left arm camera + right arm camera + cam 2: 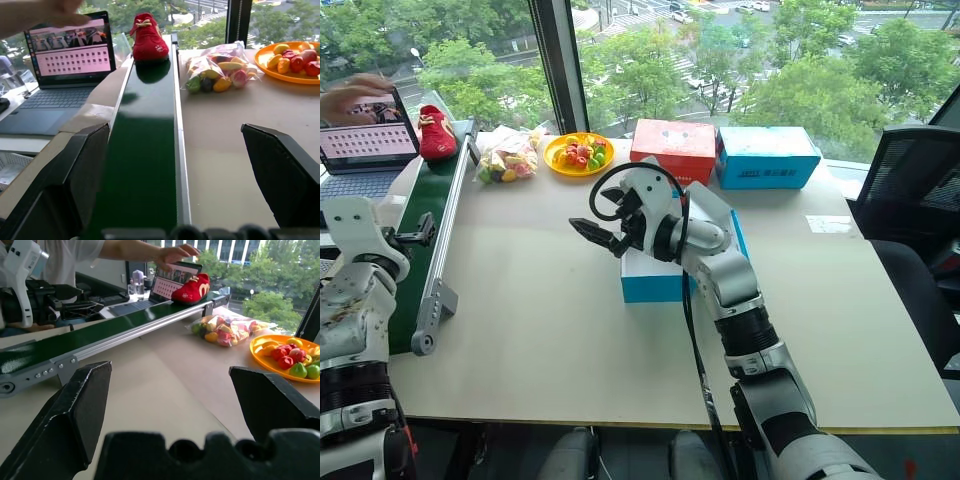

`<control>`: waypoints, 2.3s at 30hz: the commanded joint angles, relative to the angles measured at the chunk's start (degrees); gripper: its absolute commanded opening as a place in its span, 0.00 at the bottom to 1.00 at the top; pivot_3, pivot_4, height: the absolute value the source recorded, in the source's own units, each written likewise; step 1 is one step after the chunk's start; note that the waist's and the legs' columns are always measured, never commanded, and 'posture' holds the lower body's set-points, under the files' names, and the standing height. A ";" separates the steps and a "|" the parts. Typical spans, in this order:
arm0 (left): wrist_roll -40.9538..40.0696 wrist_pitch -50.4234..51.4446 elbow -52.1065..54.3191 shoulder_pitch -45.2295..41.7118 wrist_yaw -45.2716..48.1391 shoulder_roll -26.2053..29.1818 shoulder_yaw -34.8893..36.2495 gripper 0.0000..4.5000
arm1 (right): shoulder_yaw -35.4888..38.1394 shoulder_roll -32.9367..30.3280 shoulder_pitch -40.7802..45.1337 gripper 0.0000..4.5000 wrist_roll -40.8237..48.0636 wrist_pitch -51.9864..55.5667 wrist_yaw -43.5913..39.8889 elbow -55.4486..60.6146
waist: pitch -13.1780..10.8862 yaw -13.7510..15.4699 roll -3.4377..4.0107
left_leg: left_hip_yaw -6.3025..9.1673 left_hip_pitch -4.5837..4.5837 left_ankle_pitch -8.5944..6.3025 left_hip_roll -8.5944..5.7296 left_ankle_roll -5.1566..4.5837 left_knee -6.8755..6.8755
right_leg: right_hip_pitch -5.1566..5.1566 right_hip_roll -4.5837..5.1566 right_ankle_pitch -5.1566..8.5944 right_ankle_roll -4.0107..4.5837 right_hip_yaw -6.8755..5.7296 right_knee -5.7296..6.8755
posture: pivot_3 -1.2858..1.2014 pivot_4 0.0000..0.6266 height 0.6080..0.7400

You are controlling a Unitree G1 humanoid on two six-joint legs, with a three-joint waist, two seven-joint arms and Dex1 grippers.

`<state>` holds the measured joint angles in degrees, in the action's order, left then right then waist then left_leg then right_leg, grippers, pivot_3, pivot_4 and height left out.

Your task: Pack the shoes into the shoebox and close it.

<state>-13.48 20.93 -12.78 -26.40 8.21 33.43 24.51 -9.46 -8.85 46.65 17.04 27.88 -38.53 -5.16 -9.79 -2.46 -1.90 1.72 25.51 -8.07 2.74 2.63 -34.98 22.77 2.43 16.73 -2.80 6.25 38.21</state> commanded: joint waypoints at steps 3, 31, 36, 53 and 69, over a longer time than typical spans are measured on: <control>-0.04 -3.11 -7.88 -2.03 -1.40 1.79 2.98 1.00 | -2.00 0.06 -2.14 1.00 -0.51 0.78 -0.35 5.13 | 0.00 -0.34 0.00 | -0.01 -0.01 0.00 0.01 0.00 0.06 | 0.09 0.00 -0.01 0.01 -0.02 0.04 | 0.52 0.24 0.99; 2.62 -14.08 -36.84 -16.57 1.08 9.42 0.58 1.00 | -2.74 -2.74 -2.67 1.00 -8.04 -1.86 2.97 -0.76 | 0.04 -0.06 -0.08 | 0.03 0.10 0.13 0.03 0.19 0.03 | 0.33 0.03 -0.01 0.03 -0.23 0.37 | 0.52 0.24 0.99; 1.90 -14.90 -39.42 -17.50 0.99 8.82 0.83 1.00 | -2.69 -2.80 -2.68 1.00 -8.08 -1.79 2.95 -0.75 | 0.04 -0.06 -0.08 | 0.03 0.10 0.13 0.03 0.19 0.03 | 0.33 0.03 -0.01 0.03 -0.23 0.37 | 0.52 0.24 0.99; -0.01 -13.47 -41.50 -16.38 2.68 7.04 0.58 0.42 | -3.00 -3.00 -2.84 1.00 -8.74 -1.58 2.04 0.00 | 0.04 0.25 -0.08 | 0.04 -0.04 0.32 0.02 0.40 0.00 | 0.31 0.02 -0.01 0.03 -0.28 0.67 | 0.52 0.24 0.99; 1.42 -15.08 -22.89 -15.89 2.28 3.76 -3.93 0.15 | 11.62 5.54 1.52 1.00 20.99 9.03 -1.72 9.80 | 0.03 0.36 -0.20 | 0.38 0.13 0.53 0.06 0.61 0.06 | 0.34 0.02 -0.07 0.14 -0.70 0.70 | 0.52 0.24 0.99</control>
<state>-11.39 6.36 -41.20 -40.49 8.62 37.69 22.10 -1.49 -4.44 46.06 31.37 33.34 -41.34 1.81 -9.76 -2.09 -2.11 2.12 25.66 -7.53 2.81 3.24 -34.92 23.10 2.46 16.66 -2.65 5.53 38.91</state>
